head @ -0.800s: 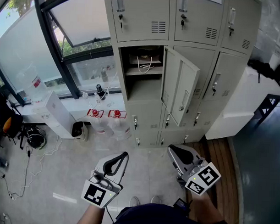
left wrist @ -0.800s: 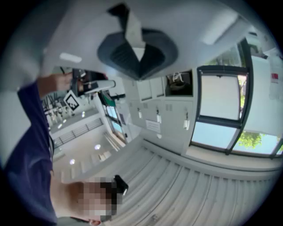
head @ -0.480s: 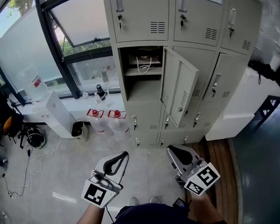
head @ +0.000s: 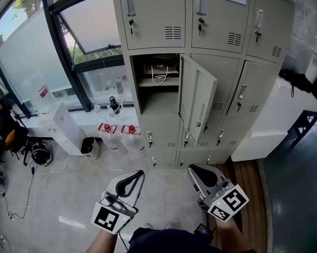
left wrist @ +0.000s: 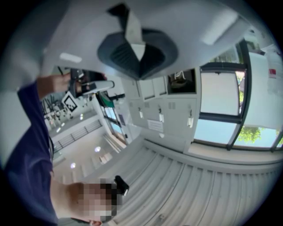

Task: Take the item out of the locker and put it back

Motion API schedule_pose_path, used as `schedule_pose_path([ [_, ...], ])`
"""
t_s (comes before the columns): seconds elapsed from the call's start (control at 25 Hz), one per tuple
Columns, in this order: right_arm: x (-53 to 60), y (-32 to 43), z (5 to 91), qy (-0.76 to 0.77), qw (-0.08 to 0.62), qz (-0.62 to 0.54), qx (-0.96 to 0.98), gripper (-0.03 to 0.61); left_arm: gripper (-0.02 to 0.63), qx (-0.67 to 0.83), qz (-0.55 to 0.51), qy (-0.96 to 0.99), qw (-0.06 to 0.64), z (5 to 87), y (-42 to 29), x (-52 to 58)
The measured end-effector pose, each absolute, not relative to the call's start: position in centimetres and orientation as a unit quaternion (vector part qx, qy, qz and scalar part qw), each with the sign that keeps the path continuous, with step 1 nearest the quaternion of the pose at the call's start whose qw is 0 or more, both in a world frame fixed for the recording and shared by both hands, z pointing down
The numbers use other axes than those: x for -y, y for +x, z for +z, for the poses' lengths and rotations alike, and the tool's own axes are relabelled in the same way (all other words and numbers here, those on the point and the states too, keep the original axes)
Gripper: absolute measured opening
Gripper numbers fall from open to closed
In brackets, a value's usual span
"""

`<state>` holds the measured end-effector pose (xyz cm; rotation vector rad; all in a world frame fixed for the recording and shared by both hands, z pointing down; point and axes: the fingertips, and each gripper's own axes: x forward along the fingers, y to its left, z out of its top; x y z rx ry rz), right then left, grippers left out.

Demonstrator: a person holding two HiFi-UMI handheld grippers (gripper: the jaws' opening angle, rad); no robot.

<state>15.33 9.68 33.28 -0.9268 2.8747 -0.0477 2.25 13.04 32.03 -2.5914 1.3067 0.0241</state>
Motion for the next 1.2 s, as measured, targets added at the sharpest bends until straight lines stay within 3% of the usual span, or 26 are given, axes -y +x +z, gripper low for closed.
schedule_pose_path([
  [0.68,-7.0,16.8,34.2,-0.306,0.048,-0.015,-0.951,0.008,0.003,-0.46,0.007,-0.879,0.122,32.4,3.0,-10.6],
  [1.2,2.2,12.2,36.1,-0.319,0.028,-0.031,-0.947,0.008,0.003,-0.445,0.012,-0.889,0.109,33.8,-1.0,-1.0],
])
